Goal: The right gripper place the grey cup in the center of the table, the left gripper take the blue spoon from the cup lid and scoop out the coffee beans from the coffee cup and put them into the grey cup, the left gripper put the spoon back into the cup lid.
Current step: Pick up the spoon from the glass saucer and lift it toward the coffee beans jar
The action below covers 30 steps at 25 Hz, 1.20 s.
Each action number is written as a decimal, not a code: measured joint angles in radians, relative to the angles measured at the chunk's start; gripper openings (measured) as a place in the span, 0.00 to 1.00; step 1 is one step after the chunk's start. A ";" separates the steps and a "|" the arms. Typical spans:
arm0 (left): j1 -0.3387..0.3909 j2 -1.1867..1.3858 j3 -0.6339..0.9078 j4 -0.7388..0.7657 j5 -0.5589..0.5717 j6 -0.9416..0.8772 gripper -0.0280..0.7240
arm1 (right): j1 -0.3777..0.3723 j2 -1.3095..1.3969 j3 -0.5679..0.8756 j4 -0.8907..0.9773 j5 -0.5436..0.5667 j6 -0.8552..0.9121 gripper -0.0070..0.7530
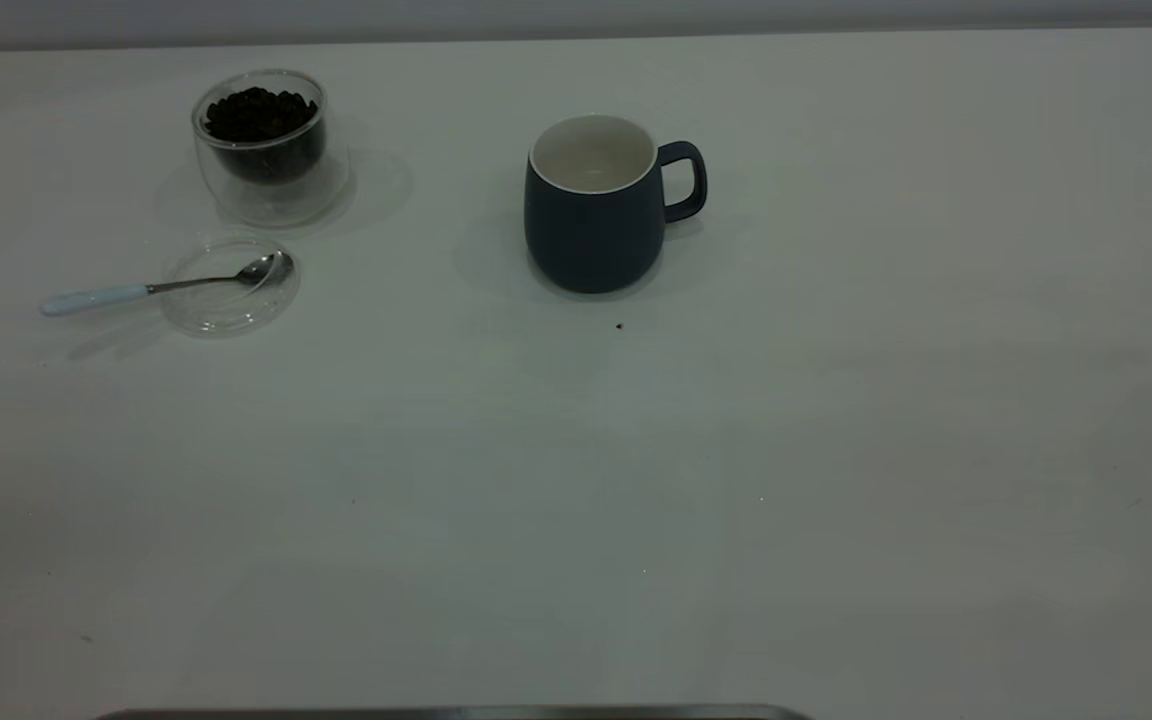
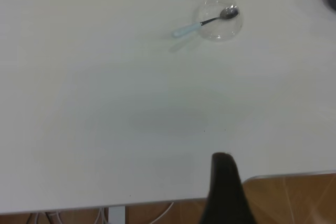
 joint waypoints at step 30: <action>0.000 0.000 0.000 0.000 0.000 -0.001 0.82 | 0.001 0.000 0.000 -0.012 0.000 0.003 0.49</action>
